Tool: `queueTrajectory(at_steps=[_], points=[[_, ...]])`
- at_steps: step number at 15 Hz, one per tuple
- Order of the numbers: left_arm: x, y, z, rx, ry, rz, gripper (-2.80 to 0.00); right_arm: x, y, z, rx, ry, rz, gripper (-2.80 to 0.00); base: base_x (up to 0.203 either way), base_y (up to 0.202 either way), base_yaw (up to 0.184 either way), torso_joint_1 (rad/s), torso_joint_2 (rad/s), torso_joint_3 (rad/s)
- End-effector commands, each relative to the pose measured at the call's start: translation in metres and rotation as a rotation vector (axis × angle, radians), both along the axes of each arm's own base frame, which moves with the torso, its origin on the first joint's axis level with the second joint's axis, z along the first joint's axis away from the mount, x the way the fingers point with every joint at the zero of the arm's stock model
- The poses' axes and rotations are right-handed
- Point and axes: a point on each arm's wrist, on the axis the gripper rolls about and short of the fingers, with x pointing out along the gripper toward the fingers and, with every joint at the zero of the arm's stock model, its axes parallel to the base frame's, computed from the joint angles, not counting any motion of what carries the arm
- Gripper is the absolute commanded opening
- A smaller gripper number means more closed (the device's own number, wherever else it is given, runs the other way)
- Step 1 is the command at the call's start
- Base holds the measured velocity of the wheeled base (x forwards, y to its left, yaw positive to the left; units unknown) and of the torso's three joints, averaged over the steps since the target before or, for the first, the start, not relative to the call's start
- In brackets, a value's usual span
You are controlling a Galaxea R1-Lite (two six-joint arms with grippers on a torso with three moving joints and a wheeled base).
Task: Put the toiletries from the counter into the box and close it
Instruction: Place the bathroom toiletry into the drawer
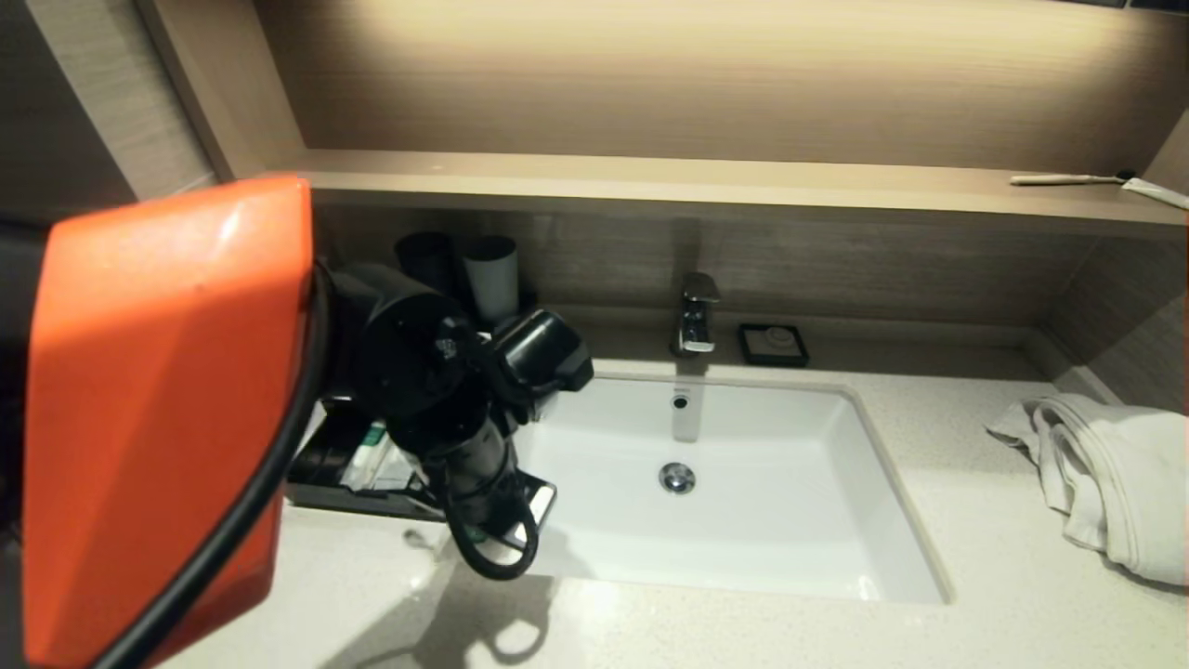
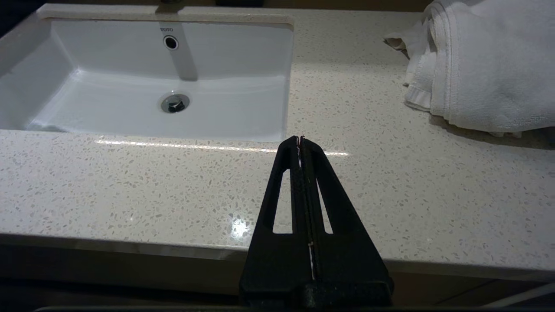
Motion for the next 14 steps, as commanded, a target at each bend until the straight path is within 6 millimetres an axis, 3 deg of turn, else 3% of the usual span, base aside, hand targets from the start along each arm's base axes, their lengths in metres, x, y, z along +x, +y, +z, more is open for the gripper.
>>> queueTrajectory(at_steps=[1,9,14], points=[[0.012,0.012,0.006,-0.014,-0.020,0.051,-2.80,0.000,0.000,0.000,0.000,0.000,0.000,-2.80,0.000,0.000,0.000,0.000,0.00,0.000],[0.078,0.071,0.015,-0.060,-0.091,0.297,-2.80,0.000,0.000,0.000,0.000,0.000,0.000,-2.80,0.000,0.000,0.000,0.000,0.00,0.000],[0.089,0.088,0.005,-0.044,-0.068,0.352,-2.80,0.000,0.000,0.000,0.000,0.000,0.000,-2.80,0.000,0.000,0.000,0.000,0.00,0.000]])
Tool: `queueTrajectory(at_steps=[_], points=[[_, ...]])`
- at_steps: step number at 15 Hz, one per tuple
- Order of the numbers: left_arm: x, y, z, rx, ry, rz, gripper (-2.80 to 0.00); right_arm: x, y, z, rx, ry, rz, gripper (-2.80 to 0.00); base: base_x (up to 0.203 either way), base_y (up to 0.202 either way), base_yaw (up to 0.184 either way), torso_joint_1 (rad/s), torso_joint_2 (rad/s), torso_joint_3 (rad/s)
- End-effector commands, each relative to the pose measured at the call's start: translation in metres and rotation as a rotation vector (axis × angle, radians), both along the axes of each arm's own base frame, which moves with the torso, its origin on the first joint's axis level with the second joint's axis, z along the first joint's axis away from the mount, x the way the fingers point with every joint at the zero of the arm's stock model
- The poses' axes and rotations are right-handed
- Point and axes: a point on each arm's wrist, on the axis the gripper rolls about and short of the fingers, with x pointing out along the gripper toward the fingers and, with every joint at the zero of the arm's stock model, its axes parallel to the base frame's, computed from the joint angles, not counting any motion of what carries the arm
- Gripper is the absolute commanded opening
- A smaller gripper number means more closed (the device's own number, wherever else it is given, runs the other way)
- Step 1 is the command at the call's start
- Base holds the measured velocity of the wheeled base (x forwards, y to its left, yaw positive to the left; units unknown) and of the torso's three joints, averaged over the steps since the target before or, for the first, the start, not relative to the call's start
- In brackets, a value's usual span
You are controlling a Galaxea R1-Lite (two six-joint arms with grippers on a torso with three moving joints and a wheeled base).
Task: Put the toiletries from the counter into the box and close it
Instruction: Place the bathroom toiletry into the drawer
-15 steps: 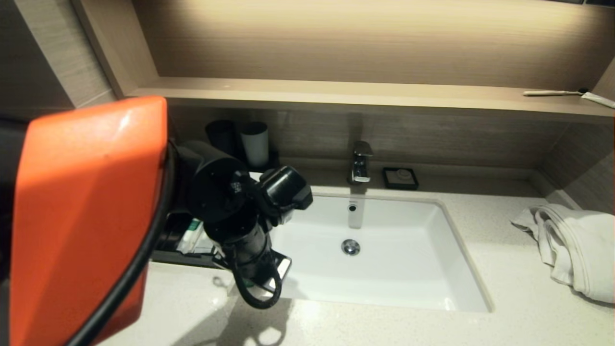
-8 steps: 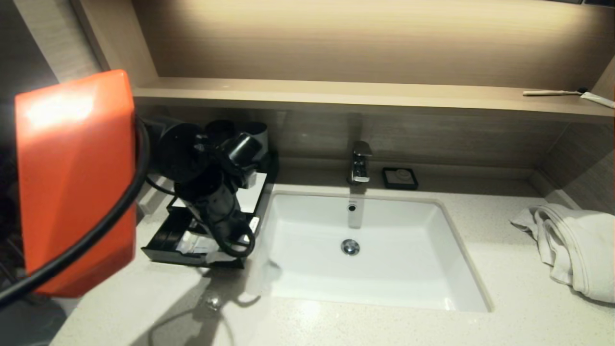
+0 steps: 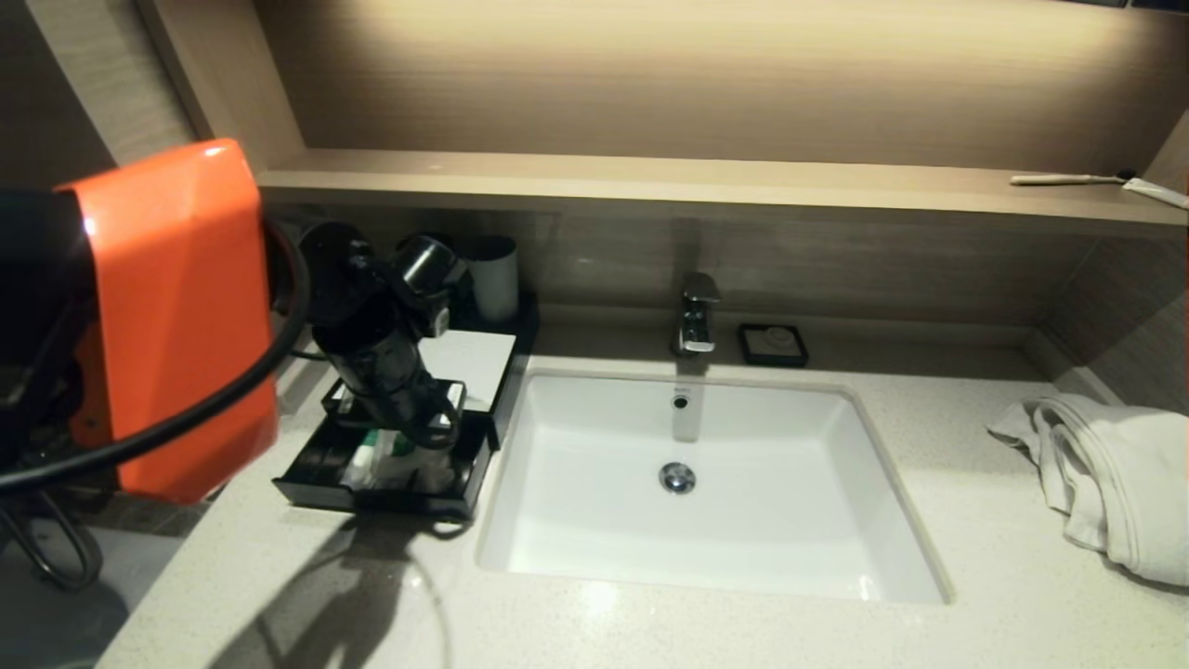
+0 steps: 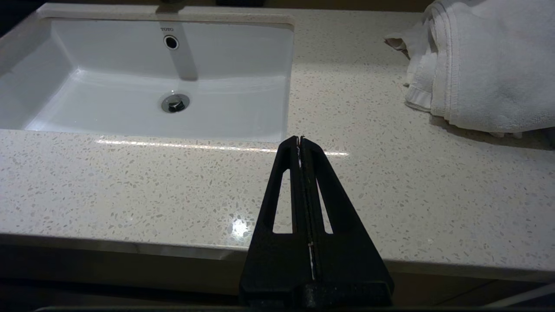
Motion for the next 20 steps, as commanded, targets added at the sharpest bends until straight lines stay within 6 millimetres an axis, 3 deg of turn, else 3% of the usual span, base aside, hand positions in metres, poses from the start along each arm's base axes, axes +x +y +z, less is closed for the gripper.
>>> queueTrajectory(at_steps=[1,20], points=[[0.004,0.006,-0.005,0.008,0.018,0.021,-2.80,0.000,0.000,0.000,0.000,0.000,0.000,-2.80,0.000,0.000,0.000,0.000,0.00,0.000],[0.029,0.023,-0.032,0.074,0.047,0.100,-2.80,0.000,0.000,0.000,0.000,0.000,0.000,-2.80,0.000,0.000,0.000,0.000,0.00,0.000]])
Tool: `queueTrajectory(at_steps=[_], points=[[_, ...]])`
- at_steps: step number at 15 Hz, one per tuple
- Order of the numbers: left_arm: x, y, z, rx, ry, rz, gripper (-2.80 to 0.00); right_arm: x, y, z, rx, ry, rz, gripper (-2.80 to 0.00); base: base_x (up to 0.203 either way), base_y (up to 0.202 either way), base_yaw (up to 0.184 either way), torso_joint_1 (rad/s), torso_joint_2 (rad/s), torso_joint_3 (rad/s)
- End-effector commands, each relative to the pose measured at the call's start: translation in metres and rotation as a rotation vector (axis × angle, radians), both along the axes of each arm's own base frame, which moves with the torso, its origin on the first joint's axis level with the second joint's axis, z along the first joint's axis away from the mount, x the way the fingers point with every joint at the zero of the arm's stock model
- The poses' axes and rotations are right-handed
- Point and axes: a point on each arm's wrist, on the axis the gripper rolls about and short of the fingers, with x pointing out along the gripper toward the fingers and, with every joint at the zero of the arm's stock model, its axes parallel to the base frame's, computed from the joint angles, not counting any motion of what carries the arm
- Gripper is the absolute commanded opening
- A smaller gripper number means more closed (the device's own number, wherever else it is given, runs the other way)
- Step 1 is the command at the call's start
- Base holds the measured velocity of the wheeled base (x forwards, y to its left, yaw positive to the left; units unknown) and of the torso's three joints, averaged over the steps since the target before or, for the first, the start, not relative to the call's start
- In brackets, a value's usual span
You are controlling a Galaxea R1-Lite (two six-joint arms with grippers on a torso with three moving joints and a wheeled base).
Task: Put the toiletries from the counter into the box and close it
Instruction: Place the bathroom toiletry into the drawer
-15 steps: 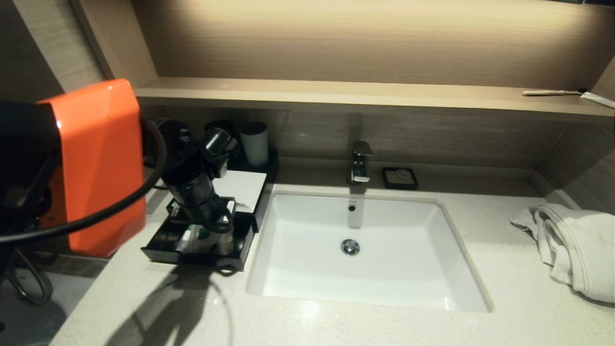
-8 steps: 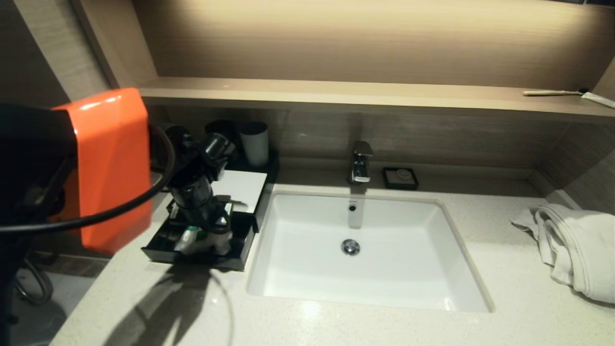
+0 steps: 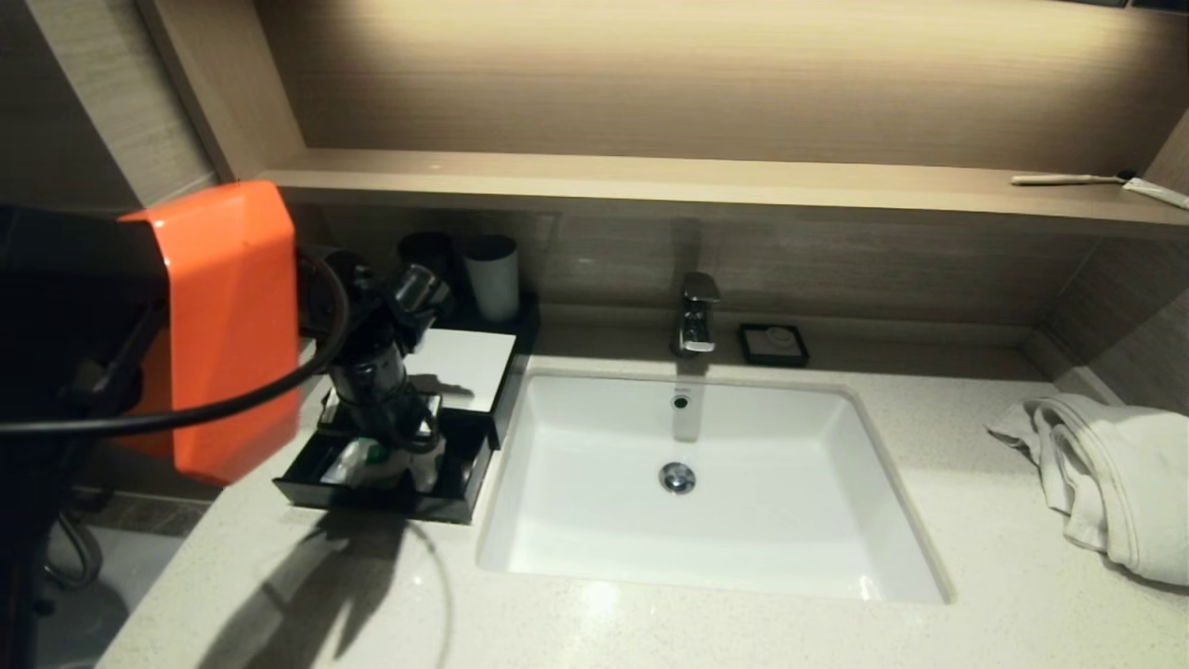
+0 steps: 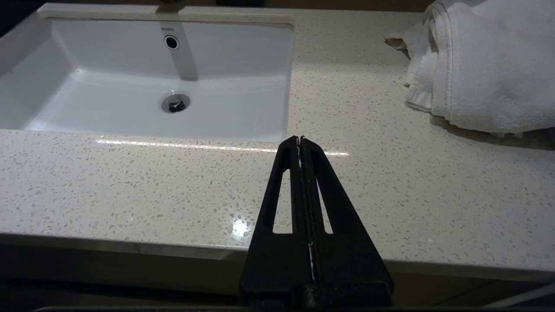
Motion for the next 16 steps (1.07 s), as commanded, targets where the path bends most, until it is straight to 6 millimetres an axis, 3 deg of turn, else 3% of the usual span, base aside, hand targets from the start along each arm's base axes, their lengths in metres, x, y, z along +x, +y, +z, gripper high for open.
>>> queueTrajectory(at_steps=[1,4,5,11,13,16], points=[[0.003,0.000,-0.002,0.003,0.003,0.001,-2.80,0.000,0.000,0.000,0.000,0.000,0.000,-2.80,0.000,0.000,0.000,0.000,0.00,0.000],[0.004,-0.001,-0.001,0.005,-0.001,-0.002,-2.80,0.000,0.000,0.000,0.000,0.000,0.000,-2.80,0.000,0.000,0.000,0.000,0.00,0.000],[0.003,0.000,0.001,0.000,-0.008,0.004,0.00,0.000,0.000,0.000,0.000,0.000,0.000,-2.80,0.000,0.000,0.000,0.000,0.00,0.000],[-0.009,0.003,0.026,-0.014,-0.061,-0.001,0.00,0.000,0.000,0.000,0.000,0.000,0.000,-2.80,0.000,0.000,0.000,0.000,0.00,0.000],[-0.023,0.006,0.049,-0.031,-0.113,-0.001,0.00,0.000,0.000,0.000,0.000,0.000,0.000,-2.80,0.000,0.000,0.000,0.000,0.00,0.000],[-0.051,0.014,0.067,-0.037,-0.095,-0.001,0.00,0.000,0.000,0.000,0.000,0.000,0.000,-2.80,0.000,0.000,0.000,0.000,0.00,0.000]])
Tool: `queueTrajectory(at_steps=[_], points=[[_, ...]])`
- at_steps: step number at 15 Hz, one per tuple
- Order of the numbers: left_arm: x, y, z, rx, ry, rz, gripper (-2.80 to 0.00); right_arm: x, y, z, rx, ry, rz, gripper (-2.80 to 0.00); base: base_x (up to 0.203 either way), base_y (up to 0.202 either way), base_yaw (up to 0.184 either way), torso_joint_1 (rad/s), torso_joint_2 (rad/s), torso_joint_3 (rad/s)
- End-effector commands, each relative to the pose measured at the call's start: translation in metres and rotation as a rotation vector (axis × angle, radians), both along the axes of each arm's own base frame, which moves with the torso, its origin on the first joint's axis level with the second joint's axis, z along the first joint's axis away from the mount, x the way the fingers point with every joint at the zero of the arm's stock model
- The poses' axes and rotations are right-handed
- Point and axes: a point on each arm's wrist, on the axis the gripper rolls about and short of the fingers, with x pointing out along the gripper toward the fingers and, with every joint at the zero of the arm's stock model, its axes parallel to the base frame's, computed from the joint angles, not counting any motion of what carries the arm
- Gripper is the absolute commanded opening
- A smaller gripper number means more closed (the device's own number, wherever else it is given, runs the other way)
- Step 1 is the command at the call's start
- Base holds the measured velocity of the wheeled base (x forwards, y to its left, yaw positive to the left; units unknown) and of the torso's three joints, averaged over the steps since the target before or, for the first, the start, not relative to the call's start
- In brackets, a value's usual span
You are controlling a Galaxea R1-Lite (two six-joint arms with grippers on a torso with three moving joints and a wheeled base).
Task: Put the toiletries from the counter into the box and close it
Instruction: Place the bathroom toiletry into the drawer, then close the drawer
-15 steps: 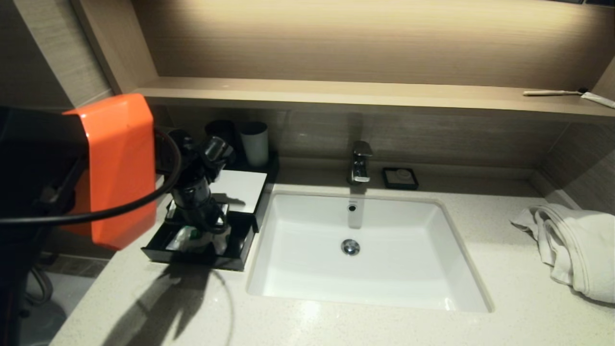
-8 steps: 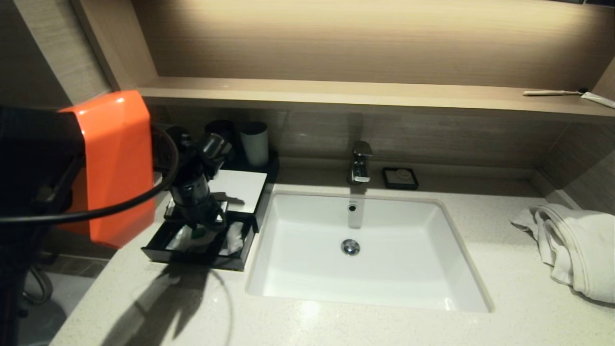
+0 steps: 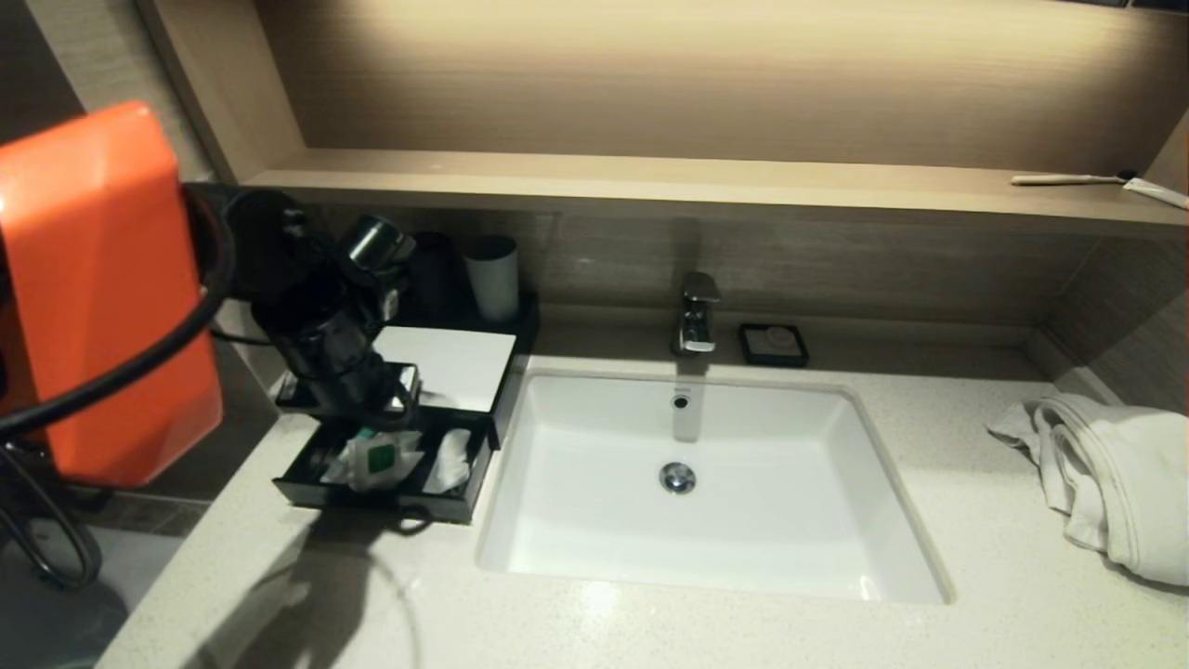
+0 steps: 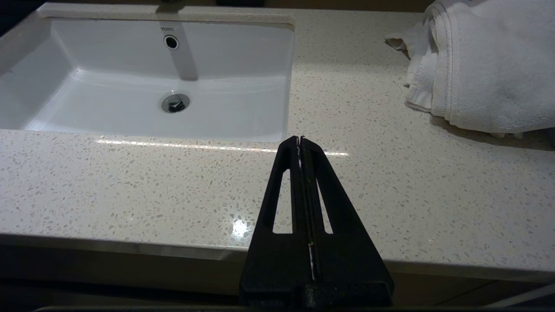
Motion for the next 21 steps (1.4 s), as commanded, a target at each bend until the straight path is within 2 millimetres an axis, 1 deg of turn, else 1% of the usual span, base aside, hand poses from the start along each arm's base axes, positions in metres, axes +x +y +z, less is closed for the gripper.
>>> queueTrajectory(at_steps=[1,3,4,7,9,10,12,15,17,21], points=[[-0.023,0.007,0.015,-0.010,-0.013,-0.001,0.00,0.000,0.000,0.000,0.000,0.000,0.001,-2.80,0.000,0.000,0.000,0.000,0.00,0.000],[-0.039,0.011,0.010,-0.017,0.032,-0.010,0.00,0.000,0.000,0.000,0.000,0.000,0.001,-2.80,0.000,0.000,0.000,0.000,0.00,0.000],[-0.047,0.013,0.006,-0.020,0.058,-0.014,-2.80,0.000,0.000,0.000,0.000,0.000,0.001,-2.80,0.000,0.000,0.000,0.000,0.00,0.000],[-0.073,0.020,-0.012,-0.030,0.136,-0.025,-2.80,0.000,0.000,0.000,0.000,0.000,0.001,-2.80,0.000,0.000,0.000,0.000,0.00,0.000],[-0.082,0.023,-0.028,-0.033,0.173,-0.029,-2.80,0.000,0.000,0.000,0.000,0.000,0.001,-2.80,0.000,0.000,0.000,0.000,0.00,0.000],[-0.082,0.022,-0.038,-0.035,0.179,-0.030,-2.80,0.000,0.000,0.000,0.000,0.000,0.001,-2.80,0.000,0.000,0.000,0.000,0.00,0.000],[-0.073,0.020,-0.058,-0.037,0.171,-0.030,-2.80,0.000,0.000,0.000,0.000,0.000,0.001,-2.80,0.000,0.000,0.000,0.000,0.00,0.000],[-0.057,0.015,-0.080,-0.034,0.174,-0.029,-2.80,0.000,0.000,0.000,0.000,0.000,0.001,-2.80,0.000,0.000,0.000,0.000,0.00,0.000],[-0.047,0.012,-0.089,-0.035,0.170,-0.029,-2.80,0.000,0.000,0.000,0.000,0.000,0.001,-2.80,0.000,0.000,0.000,0.000,0.00,0.000],[-0.026,0.007,-0.098,-0.038,0.152,-0.024,-2.80,0.000,0.000,0.000,0.000,0.000,0.001,-2.80,0.000,0.000,0.000,0.000,0.00,0.000]])
